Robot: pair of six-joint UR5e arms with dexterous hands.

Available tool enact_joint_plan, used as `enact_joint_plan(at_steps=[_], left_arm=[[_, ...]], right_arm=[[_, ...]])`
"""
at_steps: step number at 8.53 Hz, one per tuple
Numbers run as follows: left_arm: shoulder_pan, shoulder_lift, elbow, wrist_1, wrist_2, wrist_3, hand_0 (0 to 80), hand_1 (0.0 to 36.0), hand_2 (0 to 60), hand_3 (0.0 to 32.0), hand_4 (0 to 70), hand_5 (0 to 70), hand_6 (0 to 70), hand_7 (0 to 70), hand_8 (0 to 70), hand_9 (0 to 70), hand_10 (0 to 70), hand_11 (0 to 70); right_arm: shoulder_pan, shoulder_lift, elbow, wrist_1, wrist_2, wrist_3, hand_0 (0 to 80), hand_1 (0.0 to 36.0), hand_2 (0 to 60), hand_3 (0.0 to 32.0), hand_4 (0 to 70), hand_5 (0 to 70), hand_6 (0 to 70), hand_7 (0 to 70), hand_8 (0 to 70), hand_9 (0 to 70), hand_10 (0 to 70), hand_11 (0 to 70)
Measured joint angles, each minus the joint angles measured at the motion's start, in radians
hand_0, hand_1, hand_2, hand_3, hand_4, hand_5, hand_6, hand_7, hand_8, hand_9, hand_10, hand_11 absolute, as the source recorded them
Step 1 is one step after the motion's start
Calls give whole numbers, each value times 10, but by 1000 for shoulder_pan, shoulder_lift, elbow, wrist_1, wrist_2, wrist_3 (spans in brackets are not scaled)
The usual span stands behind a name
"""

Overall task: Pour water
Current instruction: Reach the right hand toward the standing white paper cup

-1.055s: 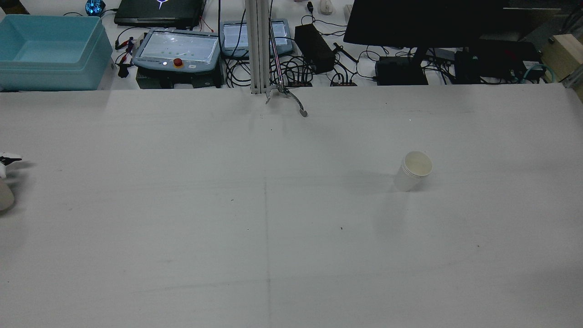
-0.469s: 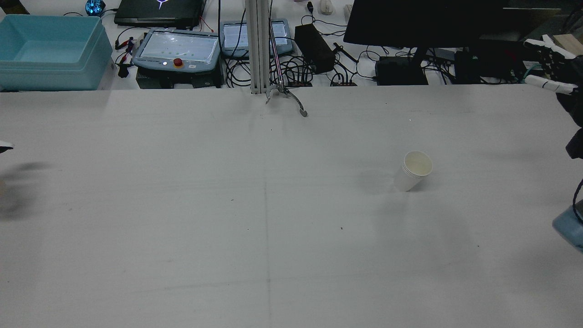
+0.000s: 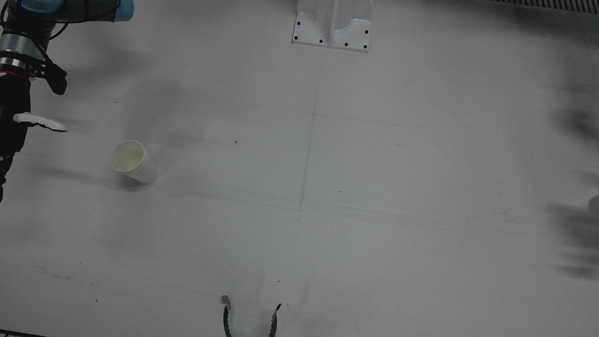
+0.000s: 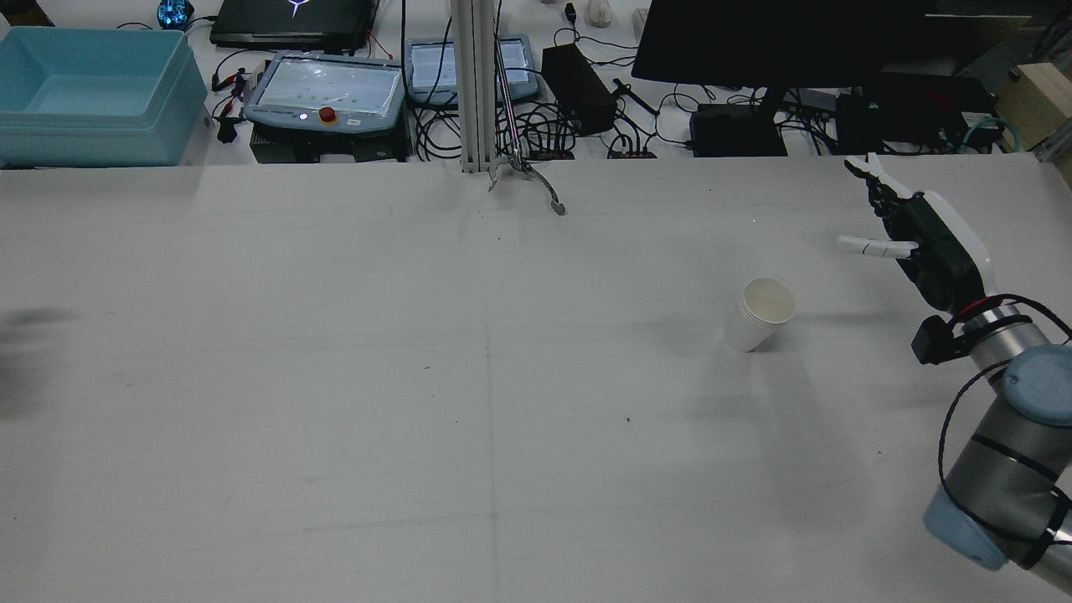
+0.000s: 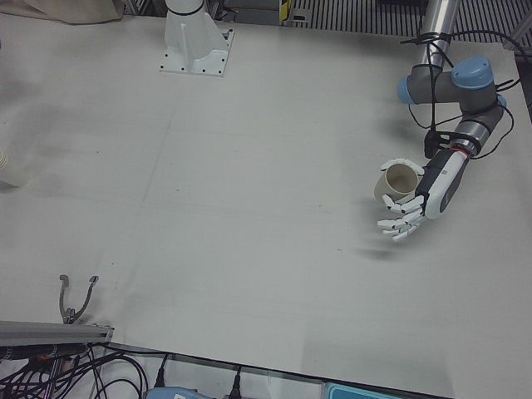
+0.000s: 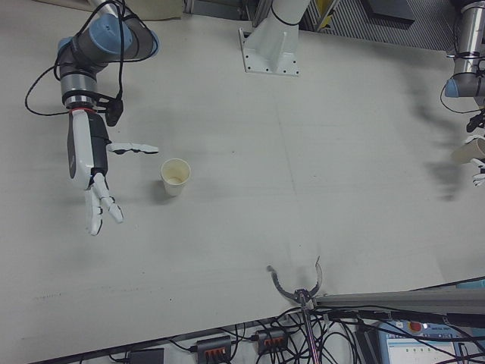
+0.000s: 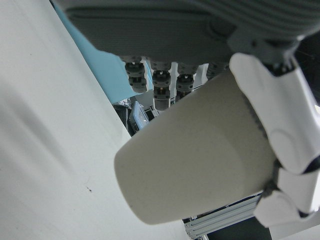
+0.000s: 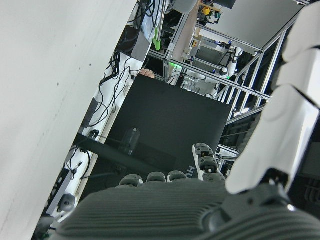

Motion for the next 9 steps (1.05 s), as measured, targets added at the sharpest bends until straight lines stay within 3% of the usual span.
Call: enact_joint_plan(at_steps=[2, 4, 5, 7, 9], left_arm=[[-1, 15, -2, -6, 0, -5, 466, 211, 600, 0, 700, 650, 197, 251, 167, 177, 89, 130], [-2, 28, 1, -13, 0, -7, 466, 211, 600, 0, 700, 646, 195, 249, 166, 176, 89, 129], [-2, 30, 3, -14, 0, -9, 466, 212, 600, 0, 700, 647, 195, 250, 166, 177, 89, 130], [-1, 30, 8, -14, 0, -14, 467, 212, 600, 0, 700, 642, 194, 248, 166, 177, 90, 130], [-1, 30, 10, -13, 0, -16, 466, 210, 600, 0, 700, 639, 194, 247, 166, 177, 89, 130]], right_arm=[[-190, -5, -5, 73, 224, 21, 459, 143, 138, 0, 0, 59, 0, 0, 0, 0, 0, 0], [-282, -5, -67, 114, 338, 55, 435, 130, 131, 0, 0, 28, 0, 0, 0, 0, 0, 0], [-320, 11, -132, 148, 393, 93, 450, 141, 152, 0, 0, 47, 0, 0, 0, 0, 0, 0], [-363, 48, -209, 178, 444, 142, 464, 156, 160, 0, 0, 63, 0, 0, 0, 0, 0, 0], [-380, 69, -219, 178, 451, 151, 477, 173, 162, 0, 6, 79, 0, 0, 0, 0, 0, 0]])
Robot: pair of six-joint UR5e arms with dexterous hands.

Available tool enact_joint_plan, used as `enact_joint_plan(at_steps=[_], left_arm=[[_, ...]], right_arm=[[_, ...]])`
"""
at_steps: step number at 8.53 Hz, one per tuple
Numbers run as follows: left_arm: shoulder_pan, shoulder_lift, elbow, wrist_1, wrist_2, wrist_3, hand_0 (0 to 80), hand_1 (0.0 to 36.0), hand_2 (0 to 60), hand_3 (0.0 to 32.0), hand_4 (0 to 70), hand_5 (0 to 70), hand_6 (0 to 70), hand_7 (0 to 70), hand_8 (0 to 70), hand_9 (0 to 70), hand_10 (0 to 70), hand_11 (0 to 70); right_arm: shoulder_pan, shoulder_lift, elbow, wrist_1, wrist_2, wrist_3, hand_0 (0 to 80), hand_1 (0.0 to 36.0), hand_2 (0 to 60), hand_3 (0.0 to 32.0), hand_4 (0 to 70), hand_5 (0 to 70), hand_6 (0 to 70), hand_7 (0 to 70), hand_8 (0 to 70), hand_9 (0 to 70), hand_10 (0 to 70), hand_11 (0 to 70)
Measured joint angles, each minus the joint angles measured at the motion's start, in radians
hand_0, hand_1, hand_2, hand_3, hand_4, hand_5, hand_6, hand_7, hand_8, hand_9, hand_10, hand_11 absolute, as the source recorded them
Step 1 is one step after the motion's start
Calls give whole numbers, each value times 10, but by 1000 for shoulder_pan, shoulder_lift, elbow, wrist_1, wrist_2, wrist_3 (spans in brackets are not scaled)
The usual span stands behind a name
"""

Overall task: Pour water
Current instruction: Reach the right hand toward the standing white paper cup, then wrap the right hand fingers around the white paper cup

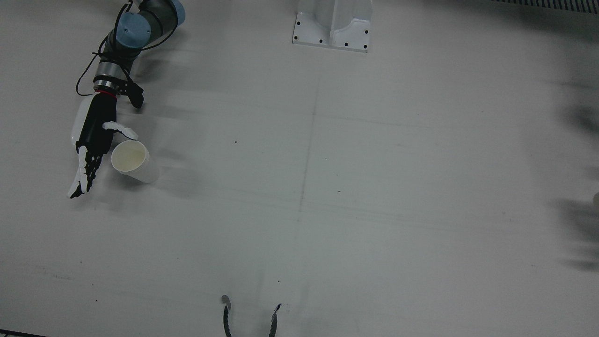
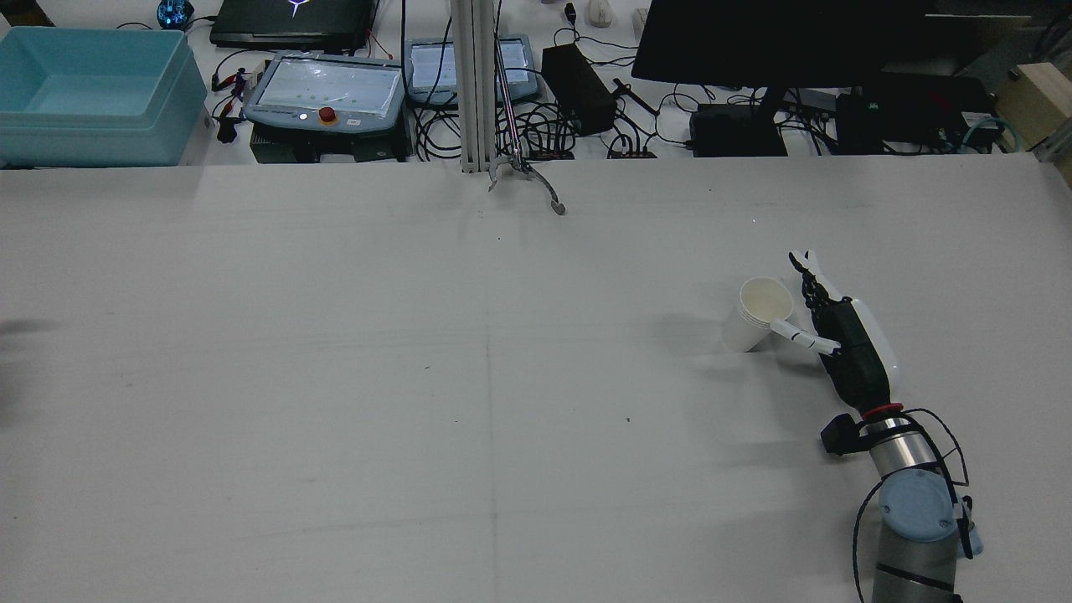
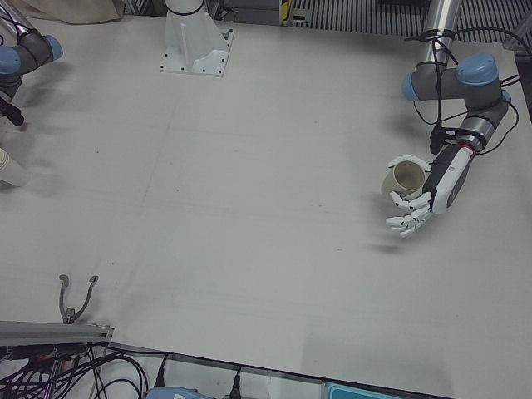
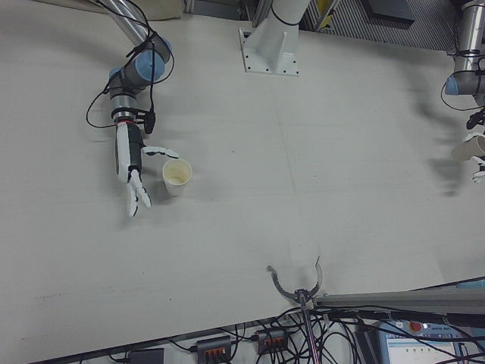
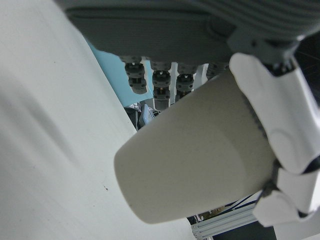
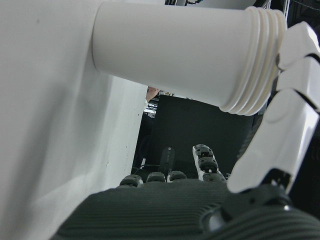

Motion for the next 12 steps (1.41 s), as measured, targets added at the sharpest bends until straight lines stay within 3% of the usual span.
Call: enact_joint_plan(at_steps=[12], left_arm=[[0, 1, 5, 5, 0, 0, 462, 204, 600, 0, 700, 629, 193, 248, 168, 181, 90, 131]], right_arm=[[-38, 34, 6, -6, -2, -8, 506, 206, 172, 0, 49, 129, 9, 34, 0, 0, 0, 0]])
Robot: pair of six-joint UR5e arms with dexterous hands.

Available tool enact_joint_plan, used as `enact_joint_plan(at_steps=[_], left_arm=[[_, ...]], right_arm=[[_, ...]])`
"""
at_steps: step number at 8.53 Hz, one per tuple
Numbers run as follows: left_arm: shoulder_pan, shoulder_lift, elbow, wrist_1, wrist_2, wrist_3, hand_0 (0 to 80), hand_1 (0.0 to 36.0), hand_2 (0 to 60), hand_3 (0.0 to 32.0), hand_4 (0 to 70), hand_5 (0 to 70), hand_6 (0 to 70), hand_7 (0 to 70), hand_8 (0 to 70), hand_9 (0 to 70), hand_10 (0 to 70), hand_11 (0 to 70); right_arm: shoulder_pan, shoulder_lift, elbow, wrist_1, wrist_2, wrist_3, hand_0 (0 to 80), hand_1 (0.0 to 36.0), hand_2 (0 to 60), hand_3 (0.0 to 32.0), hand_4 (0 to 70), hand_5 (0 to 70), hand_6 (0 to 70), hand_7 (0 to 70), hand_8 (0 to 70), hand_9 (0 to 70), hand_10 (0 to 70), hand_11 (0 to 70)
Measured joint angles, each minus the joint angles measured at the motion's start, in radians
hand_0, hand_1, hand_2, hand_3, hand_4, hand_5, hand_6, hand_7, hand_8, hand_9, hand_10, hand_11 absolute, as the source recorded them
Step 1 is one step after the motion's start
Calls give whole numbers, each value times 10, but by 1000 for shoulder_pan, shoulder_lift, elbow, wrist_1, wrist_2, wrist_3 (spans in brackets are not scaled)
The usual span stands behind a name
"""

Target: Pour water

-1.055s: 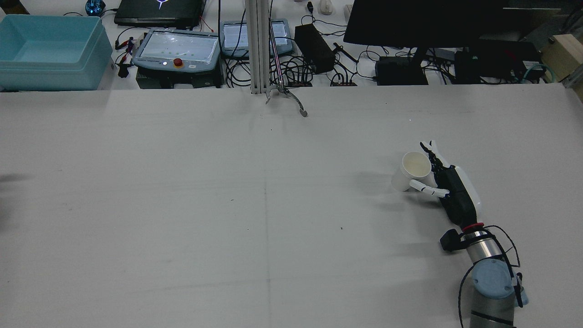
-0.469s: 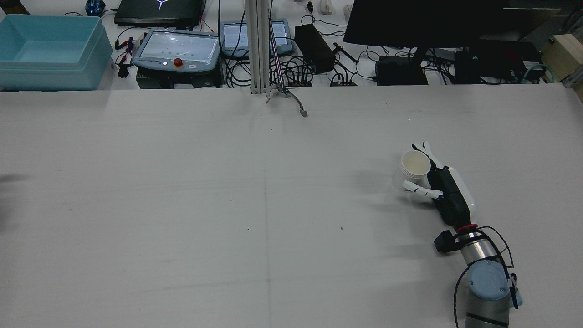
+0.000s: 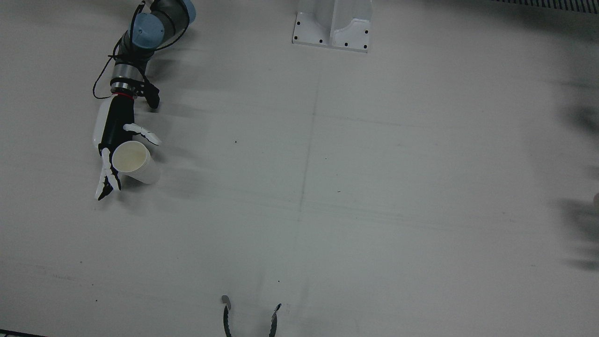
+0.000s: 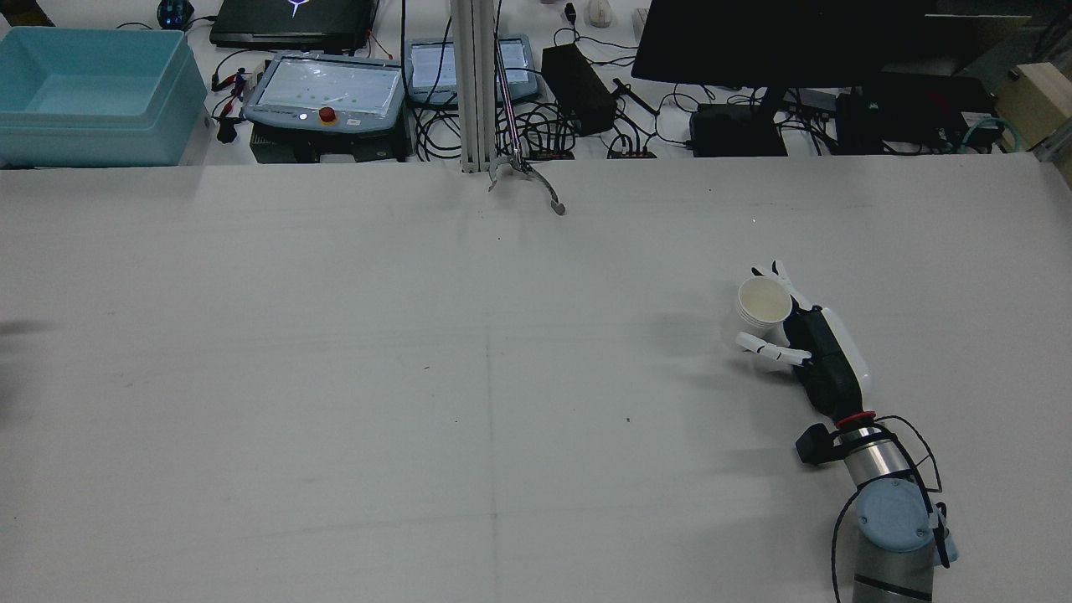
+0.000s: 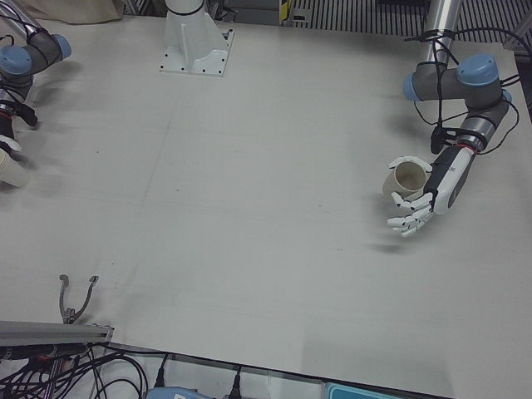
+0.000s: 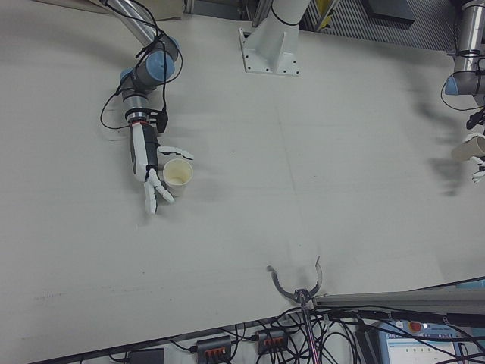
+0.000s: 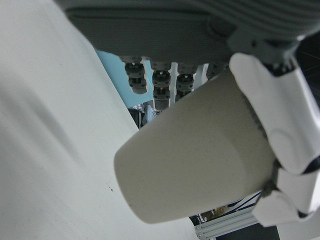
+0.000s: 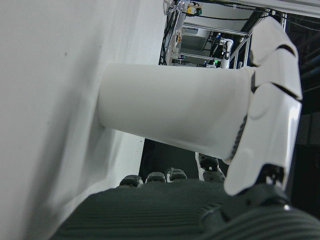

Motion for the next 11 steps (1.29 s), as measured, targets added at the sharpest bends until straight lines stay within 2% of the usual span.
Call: enact_joint_plan(at_steps=[2, 3, 4, 6, 8, 9, 10, 11], left_arm=[[1, -1, 2, 4, 0, 1, 463, 204, 600, 0, 700, 627, 193, 248, 168, 182, 91, 132], [1, -2, 3, 6, 0, 1, 463, 205, 600, 0, 700, 627, 193, 247, 169, 182, 91, 131], [1, -2, 4, 7, 0, 1, 463, 202, 600, 0, 700, 624, 193, 244, 169, 182, 90, 130], [2, -2, 5, 11, 0, 2, 461, 199, 600, 0, 700, 621, 193, 242, 169, 181, 91, 131], [1, -2, 5, 14, 0, 2, 461, 198, 600, 0, 700, 620, 195, 239, 171, 182, 91, 132], [1, -2, 5, 15, 0, 2, 460, 197, 600, 0, 700, 619, 195, 239, 172, 184, 92, 132], [0, -2, 5, 15, 0, 2, 460, 198, 600, 0, 700, 619, 195, 238, 173, 183, 92, 132], [0, -1, 4, 15, 0, 2, 460, 197, 600, 0, 700, 620, 196, 239, 173, 184, 91, 132]], right_arm=[[0, 8, -4, -3, 0, -3, 505, 206, 181, 0, 60, 159, 25, 73, 0, 1, 0, 0], [1, 14, -5, -7, 0, -5, 503, 203, 200, 0, 83, 219, 65, 204, 3, 26, 5, 25], [2, 17, -6, -11, 1, -6, 496, 192, 210, 0, 95, 316, 93, 269, 8, 40, 28, 59], [6, 18, -8, -13, 2, -8, 479, 169, 229, 0, 118, 690, 83, 253, 7, 47, 61, 104], [9, 19, -10, -14, 4, -8, 466, 146, 248, 0, 185, 700, 94, 271, 24, 76, 77, 121], [11, 20, -10, -14, 4, -8, 467, 161, 317, 0, 212, 700, 108, 292, 40, 100, 86, 134], [15, 22, -8, -13, 4, -8, 464, 188, 434, 0, 204, 700, 114, 301, 46, 108, 85, 135], [21, 24, -5, -13, 3, -8, 464, 200, 485, 0, 192, 700, 118, 309, 45, 109, 81, 130]])
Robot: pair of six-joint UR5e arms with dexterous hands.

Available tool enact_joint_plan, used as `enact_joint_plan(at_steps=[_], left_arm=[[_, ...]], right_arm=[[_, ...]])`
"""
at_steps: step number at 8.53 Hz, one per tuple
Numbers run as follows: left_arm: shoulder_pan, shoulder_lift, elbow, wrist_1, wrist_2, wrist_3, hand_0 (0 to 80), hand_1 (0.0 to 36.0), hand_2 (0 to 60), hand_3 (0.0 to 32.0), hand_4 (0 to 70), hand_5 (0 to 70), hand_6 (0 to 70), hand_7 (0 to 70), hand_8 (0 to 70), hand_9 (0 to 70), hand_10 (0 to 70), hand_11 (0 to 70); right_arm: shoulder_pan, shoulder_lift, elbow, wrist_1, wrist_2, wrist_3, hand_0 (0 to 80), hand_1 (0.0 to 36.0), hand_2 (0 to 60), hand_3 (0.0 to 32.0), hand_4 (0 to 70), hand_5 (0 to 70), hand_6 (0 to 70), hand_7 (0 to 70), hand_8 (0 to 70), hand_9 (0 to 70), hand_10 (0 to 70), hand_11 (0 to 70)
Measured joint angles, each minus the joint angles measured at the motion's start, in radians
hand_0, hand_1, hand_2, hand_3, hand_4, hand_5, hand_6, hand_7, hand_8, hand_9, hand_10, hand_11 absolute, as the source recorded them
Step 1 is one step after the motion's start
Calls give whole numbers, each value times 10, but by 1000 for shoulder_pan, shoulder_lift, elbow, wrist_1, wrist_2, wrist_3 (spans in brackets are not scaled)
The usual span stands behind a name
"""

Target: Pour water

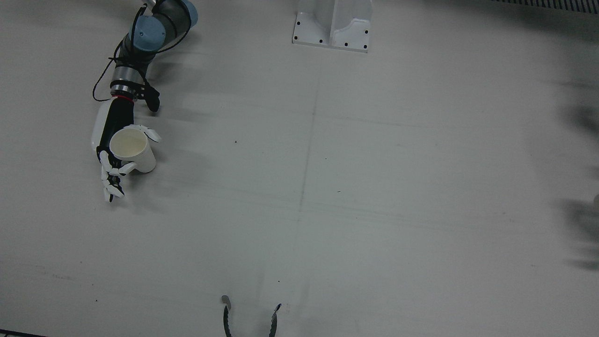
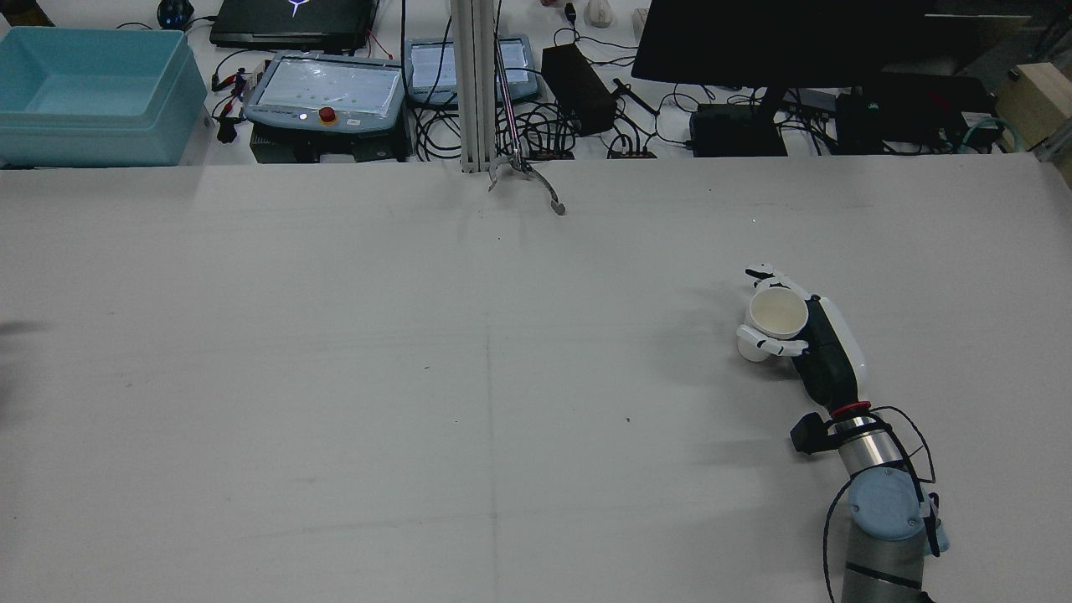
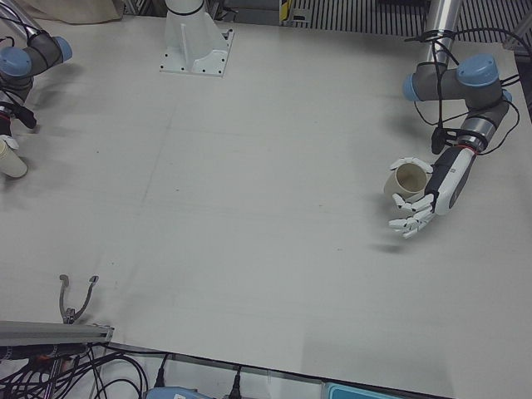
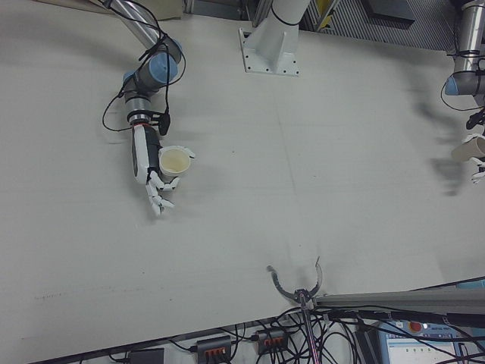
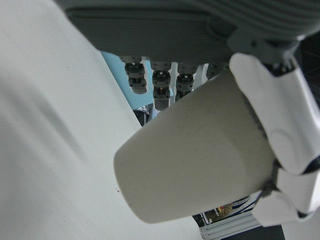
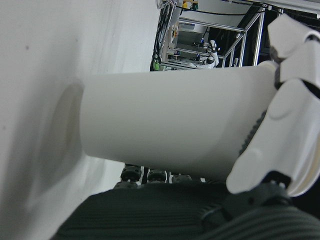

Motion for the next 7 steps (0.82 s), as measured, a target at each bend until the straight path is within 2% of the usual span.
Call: enact_joint_plan(at_steps=[1, 3, 5, 7], left_arm=[[0, 0, -1, 0, 1, 0, 457, 193, 600, 0, 700, 626, 204, 244, 177, 187, 93, 133], [1, -9, -21, 6, 3, -1, 458, 202, 600, 0, 700, 639, 215, 255, 181, 189, 92, 132], [5, -24, -104, 66, 8, 4, 456, 208, 600, 0, 700, 652, 229, 265, 190, 196, 95, 136], [37, -103, -198, 188, 16, 6, 456, 219, 600, 0, 700, 656, 229, 265, 189, 192, 94, 135]], right_arm=[[7, 1, 4, 0, -1, 0, 464, 211, 510, 0, 172, 700, 122, 318, 45, 108, 77, 125], [29, 1, 11, -2, -4, 0, 462, 238, 600, 0, 164, 700, 124, 321, 42, 102, 73, 121], [50, 0, 29, -7, -7, -1, 460, 276, 600, 0, 168, 700, 125, 319, 38, 95, 68, 115], [70, -2, 57, -23, -10, -1, 463, 287, 600, 0, 163, 700, 128, 325, 37, 93, 65, 111]])
